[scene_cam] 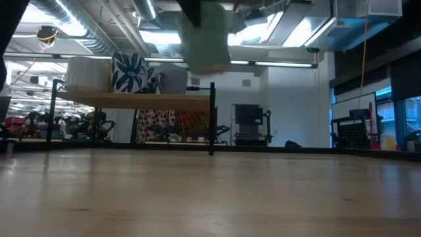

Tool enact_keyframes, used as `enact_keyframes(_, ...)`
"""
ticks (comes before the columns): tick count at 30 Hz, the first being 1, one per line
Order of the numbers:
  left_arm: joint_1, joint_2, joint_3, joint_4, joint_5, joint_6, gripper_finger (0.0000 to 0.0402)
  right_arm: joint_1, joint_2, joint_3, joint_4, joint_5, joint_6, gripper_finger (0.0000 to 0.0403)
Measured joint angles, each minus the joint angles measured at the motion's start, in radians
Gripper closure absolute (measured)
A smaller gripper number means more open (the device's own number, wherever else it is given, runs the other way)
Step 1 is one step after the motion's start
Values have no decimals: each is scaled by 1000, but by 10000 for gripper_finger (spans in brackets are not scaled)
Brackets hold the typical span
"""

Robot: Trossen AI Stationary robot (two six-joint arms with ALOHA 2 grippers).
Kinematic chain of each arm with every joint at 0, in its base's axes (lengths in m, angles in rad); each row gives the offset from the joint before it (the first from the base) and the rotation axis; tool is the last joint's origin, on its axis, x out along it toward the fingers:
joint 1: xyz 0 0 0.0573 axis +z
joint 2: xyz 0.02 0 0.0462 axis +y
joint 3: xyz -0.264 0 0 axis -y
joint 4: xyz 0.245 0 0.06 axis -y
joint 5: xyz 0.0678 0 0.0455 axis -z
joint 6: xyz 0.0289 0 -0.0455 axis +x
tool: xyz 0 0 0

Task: Place coffee mugs
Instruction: Put the green cup on the shelf aligned with the other purple cup

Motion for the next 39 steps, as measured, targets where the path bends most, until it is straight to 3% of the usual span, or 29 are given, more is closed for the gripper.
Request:
enact_keyframes(6,144,-117,44,-103,-165,-325,383,0,0,0,2,3,-2,375)
enact_keyframes(11,280,-124,43,-111,-137,-412,383,0,0,0,6,26,-2,375)
enact_keyframes(16,368,-94,41,-120,-136,-330,383,0,0,0,16,26,-2,375)
enact_keyframes(22,446,-72,13,-123,26,-68,383,0,0,0,21,27,-1,375)
enact_keyframes(25,473,-70,-6,-168,51,14,383,0,0,0,21,27,-1,375)
enact_keyframes(39,567,-70,-43,-182,52,134,384,0,0,0,21,27,0,375)
